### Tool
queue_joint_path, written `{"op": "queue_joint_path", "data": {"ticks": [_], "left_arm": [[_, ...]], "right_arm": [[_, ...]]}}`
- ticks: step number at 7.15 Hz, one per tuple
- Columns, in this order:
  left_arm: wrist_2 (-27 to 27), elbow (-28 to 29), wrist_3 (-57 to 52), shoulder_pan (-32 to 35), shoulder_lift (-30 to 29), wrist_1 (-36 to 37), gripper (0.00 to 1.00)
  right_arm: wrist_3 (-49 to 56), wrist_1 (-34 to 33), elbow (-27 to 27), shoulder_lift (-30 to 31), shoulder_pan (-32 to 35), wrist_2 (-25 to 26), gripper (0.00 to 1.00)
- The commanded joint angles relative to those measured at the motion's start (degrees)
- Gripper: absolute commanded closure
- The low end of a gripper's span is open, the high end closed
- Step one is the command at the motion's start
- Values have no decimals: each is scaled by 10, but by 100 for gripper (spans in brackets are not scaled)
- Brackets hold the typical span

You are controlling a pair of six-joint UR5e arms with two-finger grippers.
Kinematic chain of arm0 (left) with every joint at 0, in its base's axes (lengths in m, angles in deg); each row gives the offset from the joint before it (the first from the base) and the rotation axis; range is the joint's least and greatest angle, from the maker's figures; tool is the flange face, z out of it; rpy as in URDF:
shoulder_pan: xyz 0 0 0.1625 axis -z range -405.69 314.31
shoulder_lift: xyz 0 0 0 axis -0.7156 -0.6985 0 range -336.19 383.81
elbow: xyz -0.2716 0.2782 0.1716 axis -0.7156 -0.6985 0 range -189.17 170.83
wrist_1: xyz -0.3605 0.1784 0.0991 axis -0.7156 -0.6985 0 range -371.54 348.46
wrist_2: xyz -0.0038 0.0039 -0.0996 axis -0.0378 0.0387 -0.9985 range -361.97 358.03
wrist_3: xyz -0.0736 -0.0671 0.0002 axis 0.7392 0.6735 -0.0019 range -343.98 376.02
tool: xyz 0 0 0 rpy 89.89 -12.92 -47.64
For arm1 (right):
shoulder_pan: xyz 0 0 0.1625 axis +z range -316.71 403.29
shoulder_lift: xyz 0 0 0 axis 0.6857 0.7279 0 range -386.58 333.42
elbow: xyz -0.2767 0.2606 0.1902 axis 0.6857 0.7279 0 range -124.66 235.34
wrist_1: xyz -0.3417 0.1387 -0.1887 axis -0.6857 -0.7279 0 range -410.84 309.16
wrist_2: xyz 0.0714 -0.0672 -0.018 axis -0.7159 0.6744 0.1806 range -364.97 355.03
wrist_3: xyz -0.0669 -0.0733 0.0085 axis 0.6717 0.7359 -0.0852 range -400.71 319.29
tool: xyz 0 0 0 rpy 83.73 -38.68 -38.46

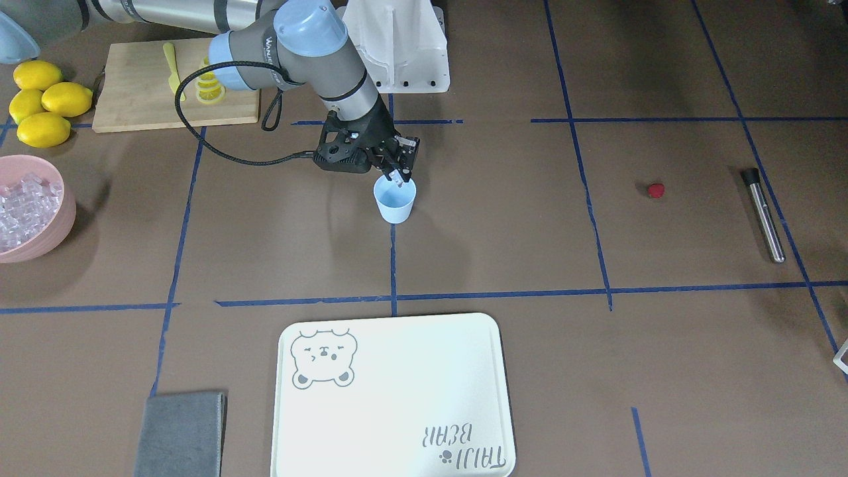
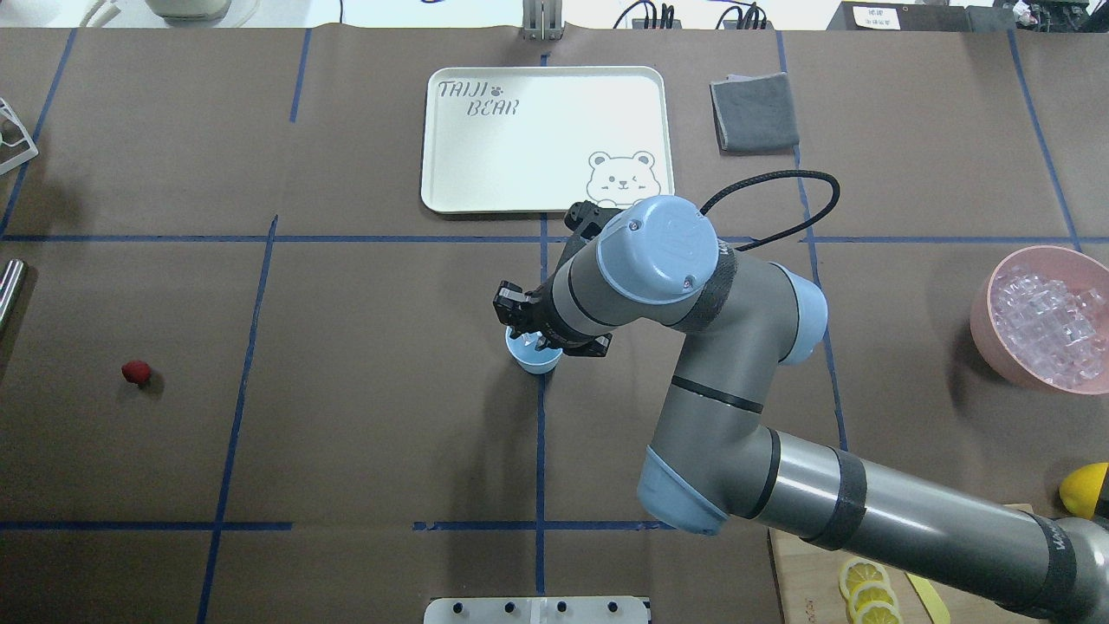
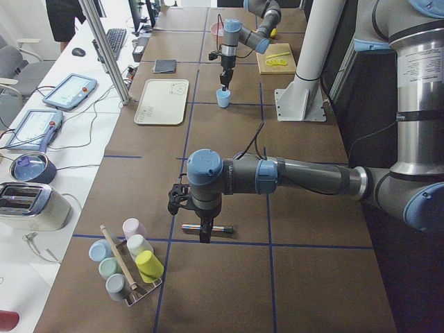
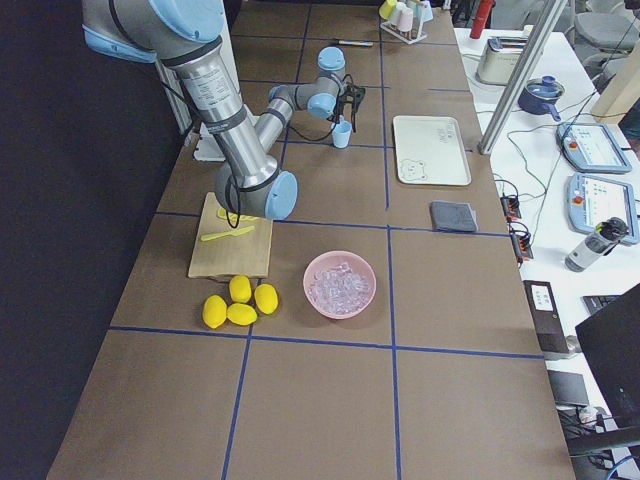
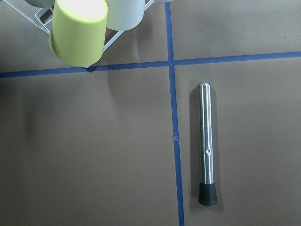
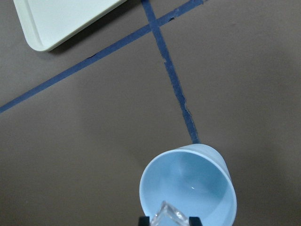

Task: Mash ice and strawberries in cup
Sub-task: 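Open the right gripper to drop the ice cube into the cup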

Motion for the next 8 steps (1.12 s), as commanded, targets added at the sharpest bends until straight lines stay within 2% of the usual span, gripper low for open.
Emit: {"op": "queue_joint_path", "data": {"ticks": [1, 3, 4, 6, 7, 8], "left_arm": [[0, -1, 0, 0, 0, 0, 0], [0, -3, 0, 0, 1, 0, 0], [0, -3, 0, 0, 1, 0, 0], [-13, -4, 0, 0, 10, 0, 0], [-17, -5, 0, 0, 13, 0, 0], [-17, -6, 0, 0, 14, -1, 0]], "right_arm": [[0, -1, 3, 1, -1, 1, 1], [5, -1, 2, 2, 0, 1, 1], [6, -29, -9, 2, 16, -7, 1], [18, -81, -115, 91, 57, -16, 1], [115, -78, -163, 162, 96, -62, 1], [214, -77, -184, 226, 157, -122, 1]]}}
